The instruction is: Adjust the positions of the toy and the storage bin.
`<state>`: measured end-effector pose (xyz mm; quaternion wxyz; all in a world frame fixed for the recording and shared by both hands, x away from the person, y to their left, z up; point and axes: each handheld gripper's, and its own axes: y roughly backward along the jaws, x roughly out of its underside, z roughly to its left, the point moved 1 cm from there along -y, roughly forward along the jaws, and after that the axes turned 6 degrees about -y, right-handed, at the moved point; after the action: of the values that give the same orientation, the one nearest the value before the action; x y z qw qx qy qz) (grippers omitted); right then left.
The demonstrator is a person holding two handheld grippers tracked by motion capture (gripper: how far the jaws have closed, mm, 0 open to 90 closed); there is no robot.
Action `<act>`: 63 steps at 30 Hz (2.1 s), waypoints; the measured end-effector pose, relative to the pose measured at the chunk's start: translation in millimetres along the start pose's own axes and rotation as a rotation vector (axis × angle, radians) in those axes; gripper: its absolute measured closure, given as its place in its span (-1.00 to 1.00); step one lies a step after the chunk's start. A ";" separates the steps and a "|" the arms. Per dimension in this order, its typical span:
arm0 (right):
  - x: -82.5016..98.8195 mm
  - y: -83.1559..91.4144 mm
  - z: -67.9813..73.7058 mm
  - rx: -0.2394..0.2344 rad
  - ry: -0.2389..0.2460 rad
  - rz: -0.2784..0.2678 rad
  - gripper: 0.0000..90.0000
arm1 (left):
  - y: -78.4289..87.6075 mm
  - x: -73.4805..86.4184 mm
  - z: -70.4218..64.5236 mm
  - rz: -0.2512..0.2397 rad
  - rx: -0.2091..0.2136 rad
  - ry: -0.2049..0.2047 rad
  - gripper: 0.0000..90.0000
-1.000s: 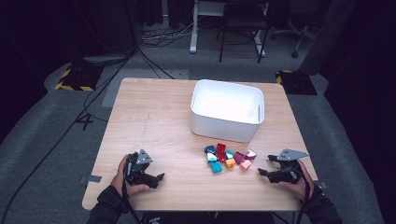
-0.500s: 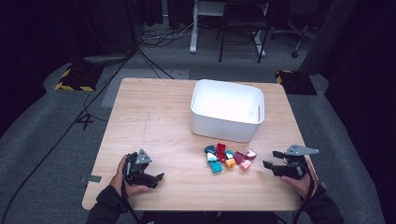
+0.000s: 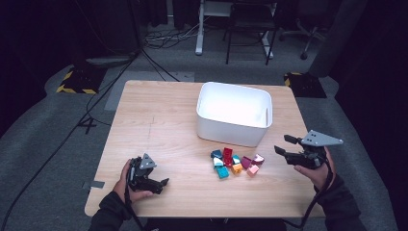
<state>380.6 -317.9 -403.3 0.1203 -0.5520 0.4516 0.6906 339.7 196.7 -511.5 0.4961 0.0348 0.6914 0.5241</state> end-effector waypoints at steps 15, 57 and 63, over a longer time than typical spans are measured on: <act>-54.7 -15.7 16.4 -0.019 0.077 -0.029 -0.16 | 0.0 0.0 0.1 -0.001 -0.001 -0.001 -0.99; -58.0 -62.3 37.4 -0.130 0.252 0.114 0.74 | -0.2 0.0 0.0 -0.002 0.003 -0.001 -0.99; -46.7 -44.8 30.3 -0.120 0.235 0.075 0.31 | 0.0 0.0 0.0 0.000 0.000 0.001 -0.99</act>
<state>407.4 -254.2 -385.1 0.0075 -0.6181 0.4405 0.6511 339.7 196.7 -511.6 0.4957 0.0348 0.6917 0.5240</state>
